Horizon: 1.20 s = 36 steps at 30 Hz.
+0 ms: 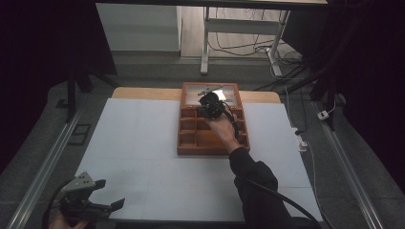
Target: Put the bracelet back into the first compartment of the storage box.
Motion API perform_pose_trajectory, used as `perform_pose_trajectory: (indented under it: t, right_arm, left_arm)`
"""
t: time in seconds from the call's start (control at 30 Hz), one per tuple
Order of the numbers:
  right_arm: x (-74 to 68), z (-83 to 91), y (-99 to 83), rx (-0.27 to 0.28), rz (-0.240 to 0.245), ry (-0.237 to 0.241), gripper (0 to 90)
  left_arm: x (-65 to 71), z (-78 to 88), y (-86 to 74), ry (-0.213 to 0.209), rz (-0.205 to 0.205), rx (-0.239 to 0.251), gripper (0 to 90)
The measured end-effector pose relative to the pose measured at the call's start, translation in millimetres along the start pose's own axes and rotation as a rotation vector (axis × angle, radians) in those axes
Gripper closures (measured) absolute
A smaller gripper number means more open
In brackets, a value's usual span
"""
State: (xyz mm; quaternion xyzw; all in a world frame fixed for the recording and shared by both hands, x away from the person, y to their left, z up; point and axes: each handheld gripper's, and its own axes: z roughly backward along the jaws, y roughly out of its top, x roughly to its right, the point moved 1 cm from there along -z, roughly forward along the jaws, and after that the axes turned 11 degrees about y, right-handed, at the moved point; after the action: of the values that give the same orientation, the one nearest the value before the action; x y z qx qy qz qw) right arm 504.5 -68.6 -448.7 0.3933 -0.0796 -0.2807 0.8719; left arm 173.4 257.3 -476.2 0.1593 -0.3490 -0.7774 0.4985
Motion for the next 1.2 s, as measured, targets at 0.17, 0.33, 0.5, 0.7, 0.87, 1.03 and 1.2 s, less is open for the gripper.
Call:
perform_pose_trajectory:
  t: [0.17, 0.33, 0.5, 0.7, 0.87, 1.03, 1.2]
  right_arm:
    - [0.4, -10.6, 0.2, -0.028, 0.0, -0.016, 89.5]
    - [0.9, -21.8, 0.5, -0.039, 0.0, -0.016, 89.4]
    - [-0.2, -33.1, 1.2, -0.062, 0.007, -0.027, 89.3]
    - [0.1, -47.7, 0.2, -0.07, -0.017, -0.009, 89.2]
    - [0.0, -58.4, -2.9, -0.094, -0.015, -0.022, 88.9]
    - [0.5, -66.2, -5.3, -0.1, -0.026, -0.021, 87.6]
    - [2.1, -66.6, -4.1, -0.095, -0.036, -0.024, 79.0]
  left_arm:
    - [0.0, 0.0, -0.1, 0.0, 0.001, 0.0, 1.6]
    - [-0.2, 0.0, -0.2, -0.002, 0.0, 0.001, 1.6]
    - [-0.2, 0.3, -0.4, -0.005, 0.003, 0.001, 1.6]
    - [-0.1, 0.4, -0.6, -0.004, 0.0, 0.001, 1.6]
    - [-0.3, 0.5, -0.8, -0.007, 0.001, 0.001, 1.6]
    - [-0.1, 0.4, -0.7, -0.007, -0.001, -0.001, 1.6]
    - [-0.3, 0.3, -0.8, -0.008, -0.001, -0.001, 1.6]
